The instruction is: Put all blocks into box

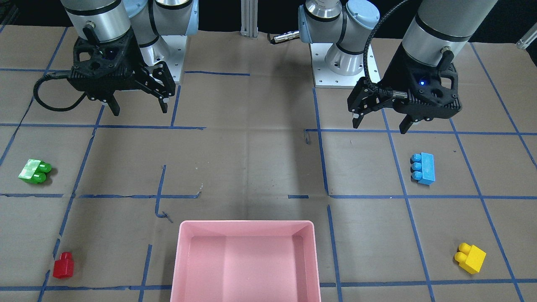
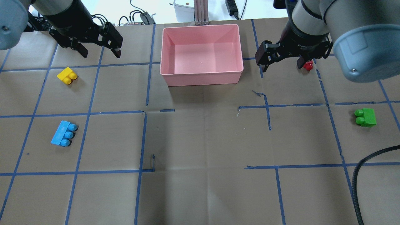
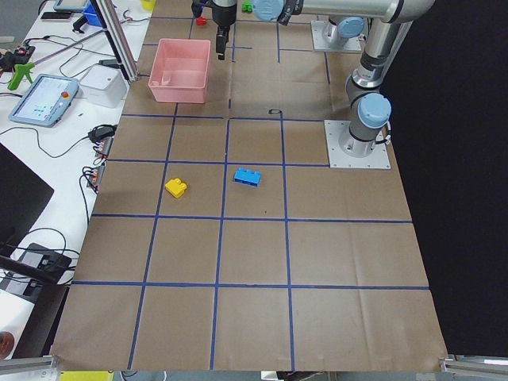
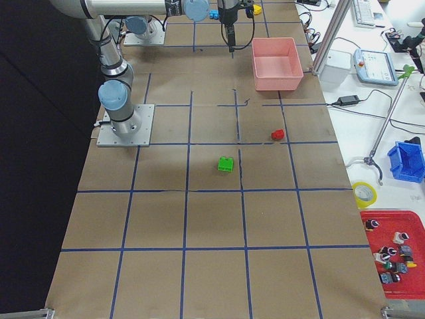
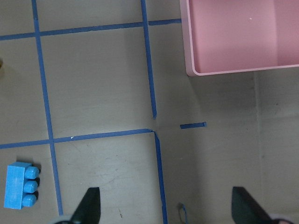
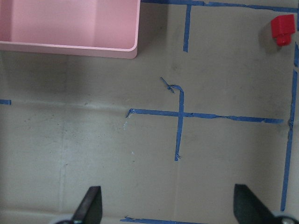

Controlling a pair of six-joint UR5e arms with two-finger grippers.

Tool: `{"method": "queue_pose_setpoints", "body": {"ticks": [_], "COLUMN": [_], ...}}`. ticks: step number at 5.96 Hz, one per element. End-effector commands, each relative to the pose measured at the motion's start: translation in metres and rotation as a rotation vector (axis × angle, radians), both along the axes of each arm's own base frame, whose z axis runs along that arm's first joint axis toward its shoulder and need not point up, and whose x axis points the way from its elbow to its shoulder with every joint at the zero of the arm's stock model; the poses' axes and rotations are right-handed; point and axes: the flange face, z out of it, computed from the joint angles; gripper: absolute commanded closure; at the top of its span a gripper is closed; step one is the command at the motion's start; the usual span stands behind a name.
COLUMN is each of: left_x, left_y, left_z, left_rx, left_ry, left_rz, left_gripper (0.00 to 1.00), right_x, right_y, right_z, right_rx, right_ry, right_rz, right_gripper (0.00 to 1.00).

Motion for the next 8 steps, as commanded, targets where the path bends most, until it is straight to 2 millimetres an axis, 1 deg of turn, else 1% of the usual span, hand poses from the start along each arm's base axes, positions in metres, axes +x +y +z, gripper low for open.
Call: {"method": "queue_pose_setpoints", "body": {"ticks": [1, 2, 3, 4, 5, 6, 7, 8], "left_x": [0.000, 0.004, 0.013, 0.058, 0.136, 0.201, 0.252, 0.294], "left_y": [-0.001, -0.001, 0.001, 0.001, 0.020, 0.048, 0.074, 0.091], "left_z": [-0.001, -0.002, 0.000, -0.013, -0.019, -0.040, -0.058, -0.070], "left_rx": [0.000, 0.004, 0.005, 0.023, 0.034, 0.063, 0.081, 0.081], "left_ry": [-0.003, -0.006, -0.010, -0.014, -0.014, -0.004, 0.010, 0.029], "left_rz": [-0.008, -0.014, -0.056, -0.100, -0.143, -0.197, -0.216, -0.247], "left_gripper": [0.00, 0.00, 0.00, 0.00, 0.00, 0.01, 0.01, 0.01], "right_x": [0.000, 0.000, 0.001, 0.001, 0.000, 0.000, 0.001, -0.005], "right_y": [0.000, 0.001, -0.002, 0.000, 0.005, 0.007, 0.009, 0.006], "right_z": [-0.001, -0.002, 0.002, 0.001, 0.009, 0.000, -0.005, -0.014], "right_rx": [0.002, 0.014, -0.001, 0.001, -0.017, 0.011, 0.025, 0.028], "right_ry": [0.000, 0.002, 0.000, -0.001, -0.001, 0.002, -0.005, -0.003], "right_rz": [-0.001, -0.001, -0.001, -0.005, -0.010, -0.010, -0.002, -0.012], "right_gripper": [0.00, 0.00, 0.00, 0.00, 0.00, 0.00, 0.00, 0.00]}}
